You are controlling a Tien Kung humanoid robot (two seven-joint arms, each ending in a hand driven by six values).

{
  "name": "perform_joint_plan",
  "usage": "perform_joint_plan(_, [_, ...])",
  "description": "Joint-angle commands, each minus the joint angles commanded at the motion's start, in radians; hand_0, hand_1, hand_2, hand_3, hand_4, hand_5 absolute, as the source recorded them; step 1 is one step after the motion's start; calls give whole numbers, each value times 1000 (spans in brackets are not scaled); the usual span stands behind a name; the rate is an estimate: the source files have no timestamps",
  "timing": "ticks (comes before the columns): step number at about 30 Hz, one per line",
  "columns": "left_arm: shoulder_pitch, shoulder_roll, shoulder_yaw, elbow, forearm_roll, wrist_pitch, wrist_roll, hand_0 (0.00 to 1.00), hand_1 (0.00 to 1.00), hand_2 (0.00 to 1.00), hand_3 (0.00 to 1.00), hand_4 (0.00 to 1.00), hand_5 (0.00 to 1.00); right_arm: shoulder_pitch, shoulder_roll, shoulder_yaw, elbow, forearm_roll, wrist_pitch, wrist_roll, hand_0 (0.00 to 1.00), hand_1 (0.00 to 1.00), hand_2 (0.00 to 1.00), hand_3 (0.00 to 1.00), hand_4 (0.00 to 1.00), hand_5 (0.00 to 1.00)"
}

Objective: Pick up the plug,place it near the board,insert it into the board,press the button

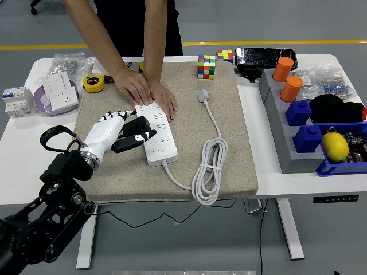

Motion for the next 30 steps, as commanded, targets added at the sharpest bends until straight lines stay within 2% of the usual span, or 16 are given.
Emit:
perform_joint_plan(7, [2, 8, 23, 9, -15, -9, -6, 998, 998, 997, 924, 998, 998, 2, 0, 0, 0, 1, 0, 1, 847, 757, 746, 780, 998, 881])
perform_joint_plan(30, [-36, -14, 93, 42, -14, -13, -13, 998, 998, 994, 924, 998, 998, 1, -2, -4, 0, -2, 1, 0, 848, 757, 746, 780, 998, 881])
